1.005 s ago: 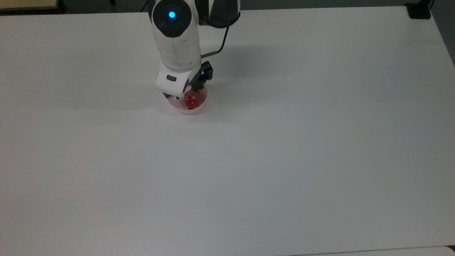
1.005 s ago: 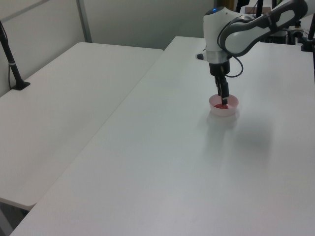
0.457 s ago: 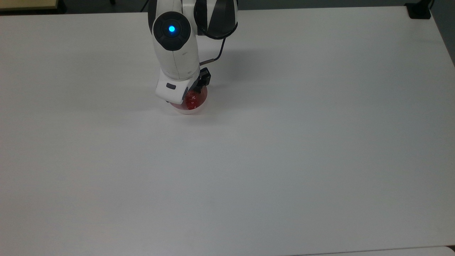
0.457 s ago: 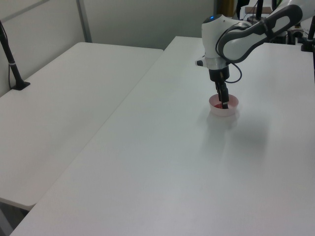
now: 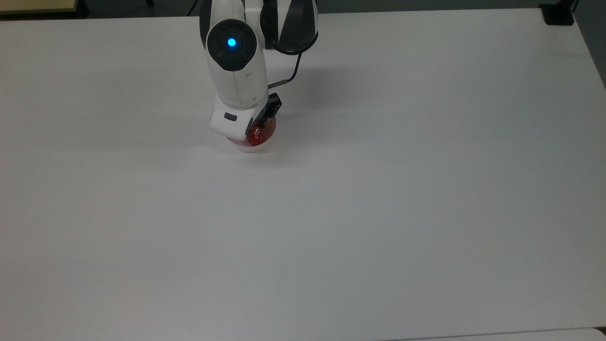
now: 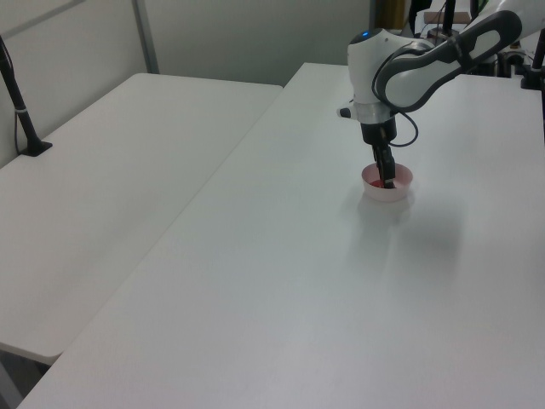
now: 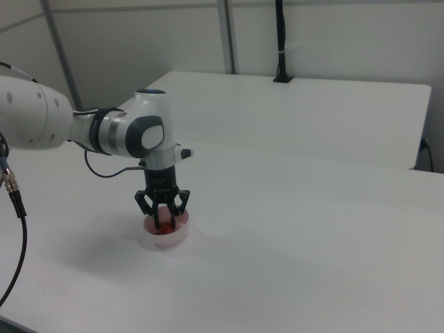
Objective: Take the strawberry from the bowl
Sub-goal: 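Close the gripper on the red strawberry inside the bowl, then lift the strawberry out of the bowl and carry it beside the bowl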
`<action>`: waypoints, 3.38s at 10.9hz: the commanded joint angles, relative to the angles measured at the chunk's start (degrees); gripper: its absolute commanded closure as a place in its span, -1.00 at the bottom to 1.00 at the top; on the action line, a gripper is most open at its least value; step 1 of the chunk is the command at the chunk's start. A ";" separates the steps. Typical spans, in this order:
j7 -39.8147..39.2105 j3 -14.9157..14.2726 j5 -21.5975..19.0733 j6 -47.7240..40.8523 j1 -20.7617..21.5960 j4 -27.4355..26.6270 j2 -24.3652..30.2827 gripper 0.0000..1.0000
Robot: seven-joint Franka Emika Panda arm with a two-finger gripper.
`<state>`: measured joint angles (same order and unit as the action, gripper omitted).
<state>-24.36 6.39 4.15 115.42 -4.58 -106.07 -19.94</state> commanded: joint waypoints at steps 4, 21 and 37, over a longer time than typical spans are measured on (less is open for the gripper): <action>0.01 1.08 0.78 0.51 -1.04 -1.15 2.09 0.49; 16.53 13.21 -0.02 -3.36 1.51 1.13 1.93 0.47; -15.98 -2.33 0.69 -3.19 -10.18 10.17 -2.10 0.48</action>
<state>-37.45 6.89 4.38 112.53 -14.90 -99.29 -18.03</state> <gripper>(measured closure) 0.595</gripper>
